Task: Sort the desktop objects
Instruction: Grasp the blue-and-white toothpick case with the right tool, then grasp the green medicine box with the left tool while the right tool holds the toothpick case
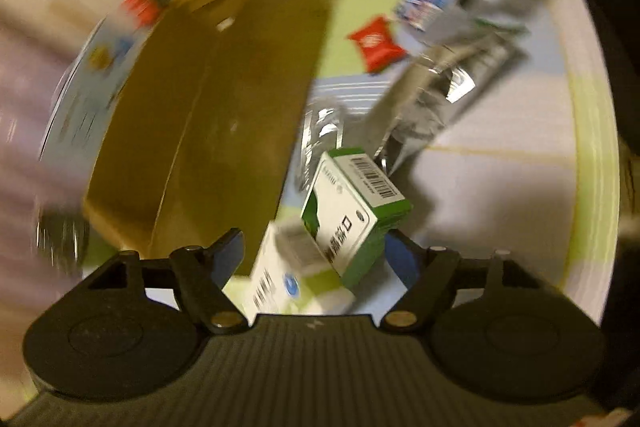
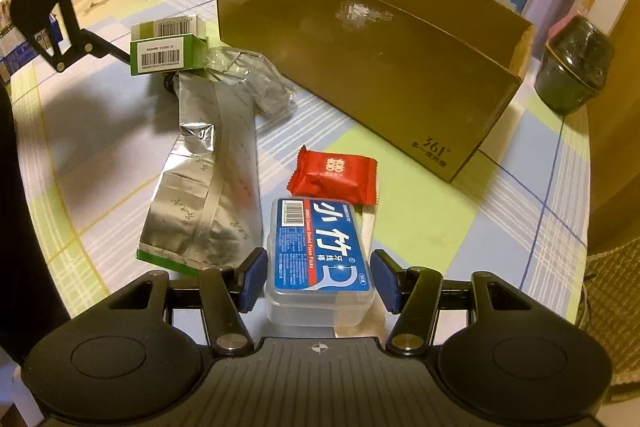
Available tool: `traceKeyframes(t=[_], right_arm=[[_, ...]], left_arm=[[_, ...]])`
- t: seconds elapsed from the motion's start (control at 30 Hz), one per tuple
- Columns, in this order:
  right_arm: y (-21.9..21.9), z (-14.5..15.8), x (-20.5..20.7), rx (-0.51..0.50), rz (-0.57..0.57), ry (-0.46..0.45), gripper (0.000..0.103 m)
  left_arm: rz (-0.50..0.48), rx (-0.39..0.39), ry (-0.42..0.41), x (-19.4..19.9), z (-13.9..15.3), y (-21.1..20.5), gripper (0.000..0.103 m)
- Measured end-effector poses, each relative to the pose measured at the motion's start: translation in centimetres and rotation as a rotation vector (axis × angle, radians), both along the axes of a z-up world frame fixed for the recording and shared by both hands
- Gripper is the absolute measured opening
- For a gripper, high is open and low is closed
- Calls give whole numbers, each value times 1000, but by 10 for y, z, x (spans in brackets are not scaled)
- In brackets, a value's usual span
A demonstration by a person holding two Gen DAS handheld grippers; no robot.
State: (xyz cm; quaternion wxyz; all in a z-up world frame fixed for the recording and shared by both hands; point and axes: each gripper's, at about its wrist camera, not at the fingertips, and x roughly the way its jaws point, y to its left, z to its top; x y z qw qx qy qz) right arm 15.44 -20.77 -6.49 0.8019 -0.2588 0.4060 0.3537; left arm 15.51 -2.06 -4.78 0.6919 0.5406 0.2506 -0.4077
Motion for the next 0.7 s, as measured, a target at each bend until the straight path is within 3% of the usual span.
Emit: traceKeyframes(t=[0.13, 0.27, 0.53, 0.7], right_arm=[[3, 0, 1, -22, 9, -3, 54], [3, 2, 2, -24, 6, -4, 54], [3, 0, 3, -20, 0, -1, 54], [0, 4, 3, 4, -26, -12, 54]], left_arm=[[-166, 76, 47, 8, -7, -11, 70], [-261, 155, 110, 17, -17, -18, 66], [-332, 205, 162, 26, -28, -25, 58], [-319, 166, 144, 23, -23, -26, 57]])
